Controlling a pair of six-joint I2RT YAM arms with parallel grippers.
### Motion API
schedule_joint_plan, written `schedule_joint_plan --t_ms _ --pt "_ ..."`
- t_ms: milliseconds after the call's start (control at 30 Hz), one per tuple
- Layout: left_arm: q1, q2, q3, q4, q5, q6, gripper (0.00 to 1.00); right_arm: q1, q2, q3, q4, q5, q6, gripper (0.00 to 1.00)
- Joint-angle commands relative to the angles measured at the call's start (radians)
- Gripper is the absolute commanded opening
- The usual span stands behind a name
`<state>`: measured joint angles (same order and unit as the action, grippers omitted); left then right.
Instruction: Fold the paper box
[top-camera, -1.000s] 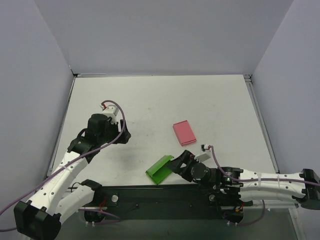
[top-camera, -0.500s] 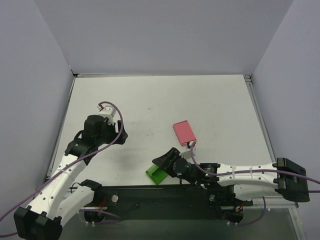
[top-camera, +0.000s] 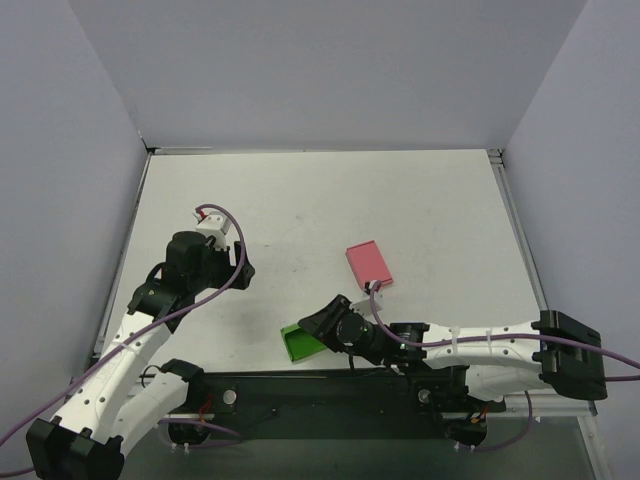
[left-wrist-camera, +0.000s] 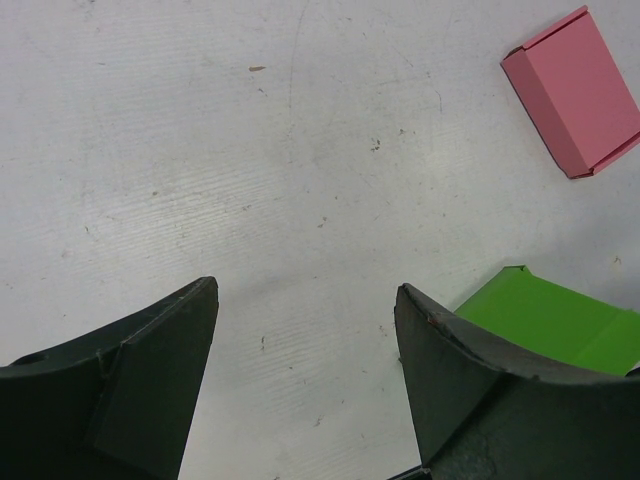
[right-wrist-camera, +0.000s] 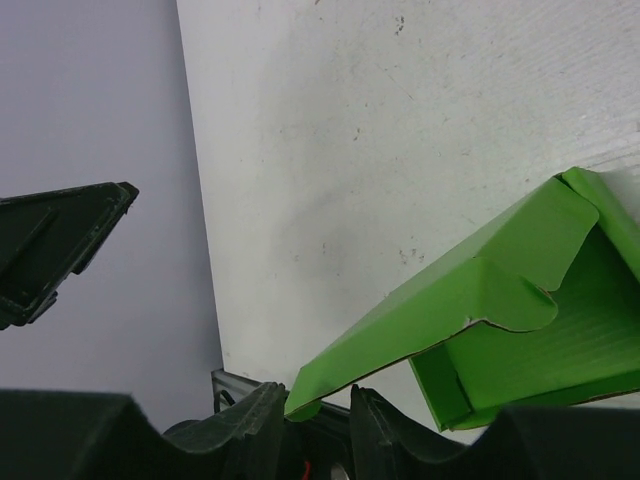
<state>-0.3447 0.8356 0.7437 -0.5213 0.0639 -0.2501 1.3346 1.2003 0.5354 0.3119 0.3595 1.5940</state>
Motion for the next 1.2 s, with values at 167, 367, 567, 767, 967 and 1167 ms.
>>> schedule_joint_plan --t_ms 167,367,567,767,967,1167 --pt "0.006 -0.021 0.002 0.010 0.005 0.015 0.81 -0.002 0.047 0.015 0.036 0.022 0.055 0.30" --pt "0.006 -0.029 0.000 0.010 0.005 0.015 0.81 -0.006 0.068 0.037 0.047 0.062 0.060 0.24" --pt "0.006 -0.030 -0.001 0.012 0.014 0.015 0.81 -0.015 0.068 0.041 0.047 0.117 0.082 0.18" --pt "0.006 -0.033 -0.003 0.012 0.020 0.015 0.81 -0.026 0.093 0.048 0.072 0.137 0.112 0.11" --pt "0.006 -0.038 -0.006 0.012 0.027 0.015 0.81 -0.044 0.127 0.044 0.139 0.170 0.147 0.04" --pt "0.006 -0.043 -0.006 0.012 0.020 0.015 0.81 -0.075 0.148 0.070 0.156 0.240 0.155 0.00"
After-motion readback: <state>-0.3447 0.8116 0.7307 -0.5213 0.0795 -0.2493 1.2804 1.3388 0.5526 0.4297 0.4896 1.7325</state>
